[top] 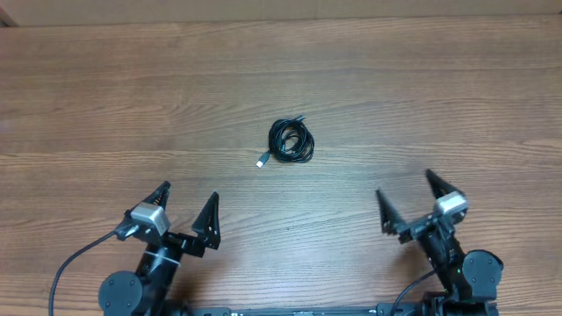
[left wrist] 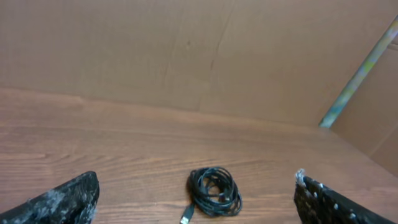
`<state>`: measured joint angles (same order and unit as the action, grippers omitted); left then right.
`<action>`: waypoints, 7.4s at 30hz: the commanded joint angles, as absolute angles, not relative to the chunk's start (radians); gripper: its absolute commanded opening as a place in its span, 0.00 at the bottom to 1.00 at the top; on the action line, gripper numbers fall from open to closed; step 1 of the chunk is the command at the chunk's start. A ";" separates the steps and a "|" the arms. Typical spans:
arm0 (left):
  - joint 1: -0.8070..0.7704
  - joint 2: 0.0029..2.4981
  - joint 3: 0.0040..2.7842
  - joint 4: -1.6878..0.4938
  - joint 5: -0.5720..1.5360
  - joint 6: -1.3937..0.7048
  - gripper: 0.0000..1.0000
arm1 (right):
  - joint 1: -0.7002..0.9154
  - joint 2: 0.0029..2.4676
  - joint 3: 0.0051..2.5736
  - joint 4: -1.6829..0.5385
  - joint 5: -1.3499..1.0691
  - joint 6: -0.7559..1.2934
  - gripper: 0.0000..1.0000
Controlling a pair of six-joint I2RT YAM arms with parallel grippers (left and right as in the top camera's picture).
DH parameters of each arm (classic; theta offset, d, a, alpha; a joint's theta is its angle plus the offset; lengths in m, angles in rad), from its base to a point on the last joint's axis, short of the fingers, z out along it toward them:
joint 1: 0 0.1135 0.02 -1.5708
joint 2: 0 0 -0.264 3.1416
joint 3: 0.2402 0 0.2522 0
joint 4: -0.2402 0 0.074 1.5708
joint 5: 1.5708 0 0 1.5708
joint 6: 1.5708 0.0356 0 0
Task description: Untangle cables
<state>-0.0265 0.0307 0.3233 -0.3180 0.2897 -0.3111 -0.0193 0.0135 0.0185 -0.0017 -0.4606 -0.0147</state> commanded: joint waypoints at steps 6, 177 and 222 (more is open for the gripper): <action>-0.027 0.236 0.551 -0.450 0.316 -0.200 1.00 | -0.022 0.003 0.011 0.198 -0.725 0.171 1.00; -0.079 1.880 1.770 -1.207 0.958 0.136 1.00 | 0.279 1.502 1.846 -0.545 -1.049 0.789 0.04; -0.245 1.736 1.770 -1.165 1.258 0.482 0.89 | 0.263 1.515 1.846 -0.159 -0.995 1.205 0.04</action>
<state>-0.2379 1.7653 1.7535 -1.1725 1.1801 0.4522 0.2558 1.5253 1.8370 -0.1726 -1.0054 1.2049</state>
